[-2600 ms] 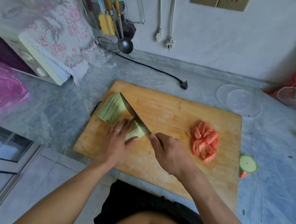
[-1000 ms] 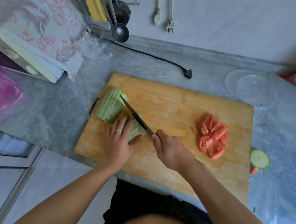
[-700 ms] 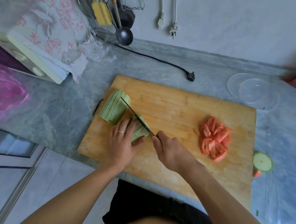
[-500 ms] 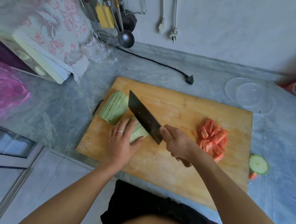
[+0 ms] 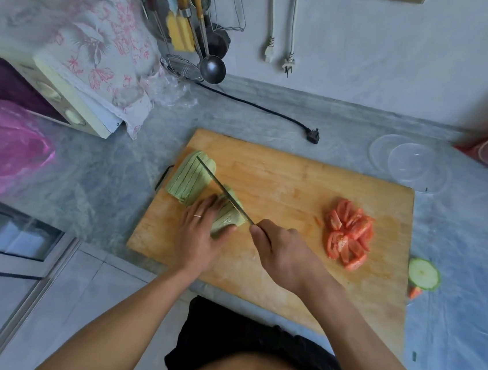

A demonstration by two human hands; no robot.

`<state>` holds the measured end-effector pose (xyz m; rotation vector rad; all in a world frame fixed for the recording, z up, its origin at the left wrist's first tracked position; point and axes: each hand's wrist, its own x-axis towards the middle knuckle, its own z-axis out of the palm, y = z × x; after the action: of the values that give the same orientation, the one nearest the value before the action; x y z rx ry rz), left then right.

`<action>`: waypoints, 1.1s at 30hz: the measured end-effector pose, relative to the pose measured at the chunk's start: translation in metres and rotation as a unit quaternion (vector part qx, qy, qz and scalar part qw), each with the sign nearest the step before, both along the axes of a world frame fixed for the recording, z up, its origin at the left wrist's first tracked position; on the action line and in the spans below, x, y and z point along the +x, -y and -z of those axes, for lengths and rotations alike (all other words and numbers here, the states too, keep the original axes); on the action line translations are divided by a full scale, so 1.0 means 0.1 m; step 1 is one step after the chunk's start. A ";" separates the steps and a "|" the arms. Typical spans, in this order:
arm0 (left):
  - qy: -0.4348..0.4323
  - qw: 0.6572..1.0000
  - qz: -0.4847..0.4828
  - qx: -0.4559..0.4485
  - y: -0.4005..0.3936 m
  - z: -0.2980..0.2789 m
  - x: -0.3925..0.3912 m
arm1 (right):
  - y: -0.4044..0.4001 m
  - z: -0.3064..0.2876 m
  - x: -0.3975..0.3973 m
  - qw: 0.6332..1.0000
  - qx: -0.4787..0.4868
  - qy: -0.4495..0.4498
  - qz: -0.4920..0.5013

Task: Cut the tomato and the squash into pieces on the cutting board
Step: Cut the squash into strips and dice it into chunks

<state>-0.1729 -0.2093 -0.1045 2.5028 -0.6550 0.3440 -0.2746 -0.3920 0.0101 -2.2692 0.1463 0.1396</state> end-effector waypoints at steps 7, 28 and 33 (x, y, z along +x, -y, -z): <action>-0.013 1.000 -0.007 0.020 0.00 0.00 0.00 | 0.00 -0.08 -0.11 1.000 -0.022 0.022 0.001; 0.012 1.000 -0.023 -0.003 0.08 0.00 -0.02 | 0.04 0.04 0.11 0.998 -0.015 -0.039 -0.037; 0.003 1.000 -0.011 -0.022 0.07 -0.03 -0.02 | 0.10 0.12 0.19 0.997 -0.001 -0.057 -0.052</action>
<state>-0.1746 -0.2160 -0.1018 2.4692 -0.6164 0.3702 -0.2561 -0.4016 -0.0019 -2.2712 0.0879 0.3245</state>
